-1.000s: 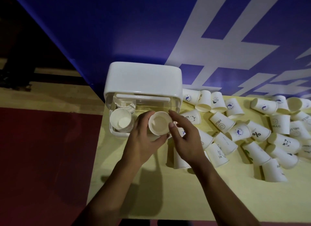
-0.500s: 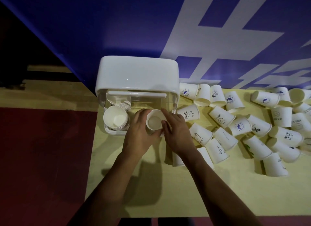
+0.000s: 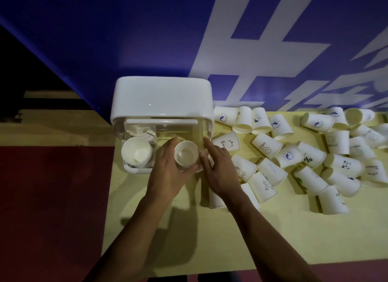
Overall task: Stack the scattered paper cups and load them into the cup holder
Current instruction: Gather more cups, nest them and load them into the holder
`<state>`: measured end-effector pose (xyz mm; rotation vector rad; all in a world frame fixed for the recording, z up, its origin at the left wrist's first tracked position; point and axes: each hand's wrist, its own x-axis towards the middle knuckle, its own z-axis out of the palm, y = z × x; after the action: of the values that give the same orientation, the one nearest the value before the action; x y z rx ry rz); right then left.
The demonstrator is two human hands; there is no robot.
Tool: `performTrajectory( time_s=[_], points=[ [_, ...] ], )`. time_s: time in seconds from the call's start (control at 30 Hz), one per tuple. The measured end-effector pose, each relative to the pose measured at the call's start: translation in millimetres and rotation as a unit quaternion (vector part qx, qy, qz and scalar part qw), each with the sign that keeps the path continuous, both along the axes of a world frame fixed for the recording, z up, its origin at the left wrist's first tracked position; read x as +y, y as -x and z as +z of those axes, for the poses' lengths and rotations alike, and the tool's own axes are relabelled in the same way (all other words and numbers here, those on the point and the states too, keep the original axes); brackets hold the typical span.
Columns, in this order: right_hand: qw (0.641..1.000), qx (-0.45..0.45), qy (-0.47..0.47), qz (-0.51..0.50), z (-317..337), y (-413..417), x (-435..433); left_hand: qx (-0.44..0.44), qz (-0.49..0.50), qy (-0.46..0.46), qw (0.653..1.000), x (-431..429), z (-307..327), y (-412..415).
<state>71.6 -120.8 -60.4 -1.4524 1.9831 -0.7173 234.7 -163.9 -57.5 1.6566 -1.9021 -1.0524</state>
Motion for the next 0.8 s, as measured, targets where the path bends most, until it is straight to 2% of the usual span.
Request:
performTrajectory(
  time_s=[0.13, 0.23, 0.4, 0.67, 0.73, 0.8],
  points=[
    [0.997, 0.011, 0.011, -0.078, 15.9, 44.1, 28.2, 0.005, -0.045, 0.129, 0.991, 21.4, 25.4, 23.7],
    [0.988, 0.021, 0.014, -0.154, 29.9, 93.9, 50.5, 0.036, -0.122, 0.109, 0.986, 28.2, 49.8, 70.8],
    [0.976, 0.013, 0.033, -0.214, 57.4, 177.3, 75.4, 0.016, -0.213, 0.128, 0.968, 13.4, 63.3, 162.7],
    [0.972, -0.005, 0.004, -0.234, 49.2, 304.5, 94.1, -0.119, -0.267, 0.087, 0.952, -23.8, 33.3, 313.3],
    [0.971, -0.014, -0.002, -0.238, 45.8, 334.1, 95.6, -0.176, -0.305, 0.084, 0.932, -30.5, 21.9, 344.1],
    [0.972, -0.003, -0.003, -0.233, 41.2, 367.9, 96.3, -0.241, -0.365, 0.085, 0.895, -41.7, 9.2, 370.5]
  ],
)
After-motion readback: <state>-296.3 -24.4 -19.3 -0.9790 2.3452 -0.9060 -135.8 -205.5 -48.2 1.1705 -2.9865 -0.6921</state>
